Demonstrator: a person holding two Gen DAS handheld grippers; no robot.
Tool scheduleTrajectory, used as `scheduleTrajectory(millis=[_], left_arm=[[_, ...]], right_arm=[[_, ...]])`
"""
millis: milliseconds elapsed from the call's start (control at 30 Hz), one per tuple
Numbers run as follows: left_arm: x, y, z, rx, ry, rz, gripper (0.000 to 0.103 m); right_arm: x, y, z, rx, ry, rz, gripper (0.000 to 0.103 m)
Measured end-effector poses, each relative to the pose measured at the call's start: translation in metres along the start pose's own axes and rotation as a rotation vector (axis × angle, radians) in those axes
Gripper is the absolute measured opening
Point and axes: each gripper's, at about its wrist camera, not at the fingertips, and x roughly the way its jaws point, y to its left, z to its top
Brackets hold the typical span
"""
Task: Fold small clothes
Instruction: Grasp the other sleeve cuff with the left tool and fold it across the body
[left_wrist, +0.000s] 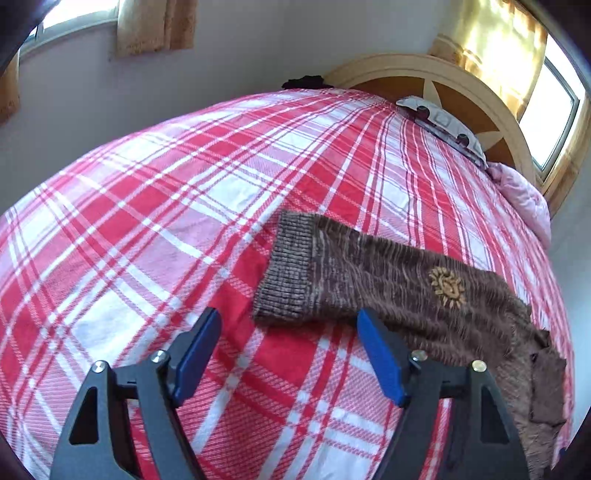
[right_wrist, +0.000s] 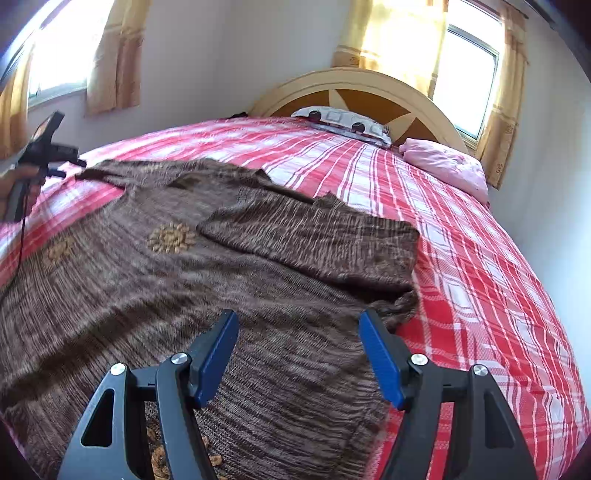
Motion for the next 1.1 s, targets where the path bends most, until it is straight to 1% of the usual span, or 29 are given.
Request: scheduleTrajectory(millis=[67, 133, 200, 267, 333, 433, 467, 500, 533, 600, 633, 700, 800, 867, 933, 1067, 1100], left_arm=[[0.007, -0.004, 0.001, -0.034, 0.022, -0.044, 0.075], [0.012, -0.008, 0.003, -0.069, 0.038, -0.061, 0.075], [0.018, -0.008, 0.004, -0.087, 0.049, -0.05, 0.075], [0.021, -0.008, 0.007, -0.106, 0.033, -0.04, 0.075], [0.023, -0.007, 0.011, -0.115, 0.024, -0.029, 0.071], [0.028, -0.005, 0.014, -0.125, 0.012, -0.007, 0.056], [0.029, -0.004, 0.015, -0.122, 0.008, -0.002, 0.041], [0.031, -0.003, 0.016, -0.116, 0.009, 0.001, 0.017], [0.034, 0.0, 0.018, -0.121, 0.016, 0.001, 0.01], [0.032, 0.006, 0.019, -0.147, 0.006, -0.034, 0.01], [0.03, 0.005, 0.02, -0.143, -0.001, -0.033, 0.01], [0.022, 0.001, 0.021, -0.126, -0.032, -0.039, 0.01], [0.001, -0.02, 0.025, -0.063, -0.099, -0.053, 0.01], [-0.016, -0.043, 0.027, -0.005, -0.145, -0.082, 0.01], [-0.03, -0.067, 0.029, 0.041, -0.173, -0.127, 0.01], [-0.054, -0.128, 0.021, 0.152, -0.198, -0.236, 0.01], [-0.057, -0.138, 0.019, 0.171, -0.198, -0.25, 0.01]], right_arm=[[0.001, 0.001, -0.001, 0.0, 0.007, -0.007, 0.069], [0.0, -0.001, -0.001, 0.011, -0.002, -0.009, 0.069], [-0.001, -0.003, -0.002, 0.021, -0.01, -0.012, 0.069], [-0.002, -0.003, -0.002, 0.028, -0.013, -0.009, 0.069], [-0.001, -0.003, -0.003, 0.03, -0.008, -0.006, 0.069], [0.002, -0.002, -0.005, 0.025, 0.003, -0.006, 0.069], [0.003, -0.001, -0.005, 0.023, 0.004, -0.008, 0.069], [0.003, 0.0, -0.005, 0.019, 0.004, -0.012, 0.069], [0.003, 0.001, -0.005, 0.014, 0.002, -0.015, 0.069], [0.002, 0.001, -0.005, 0.011, -0.001, -0.015, 0.069], [0.002, 0.001, -0.005, 0.012, -0.001, -0.016, 0.069], [0.004, 0.0, -0.005, 0.021, 0.005, -0.015, 0.069], [0.005, -0.002, -0.005, 0.031, 0.012, -0.015, 0.069], [0.006, -0.003, -0.005, 0.036, 0.013, -0.015, 0.069], [0.007, -0.004, -0.005, 0.038, 0.017, -0.014, 0.069], [0.008, -0.004, -0.005, 0.042, 0.015, -0.013, 0.069], [0.008, -0.004, -0.005, 0.043, 0.015, -0.013, 0.069]])
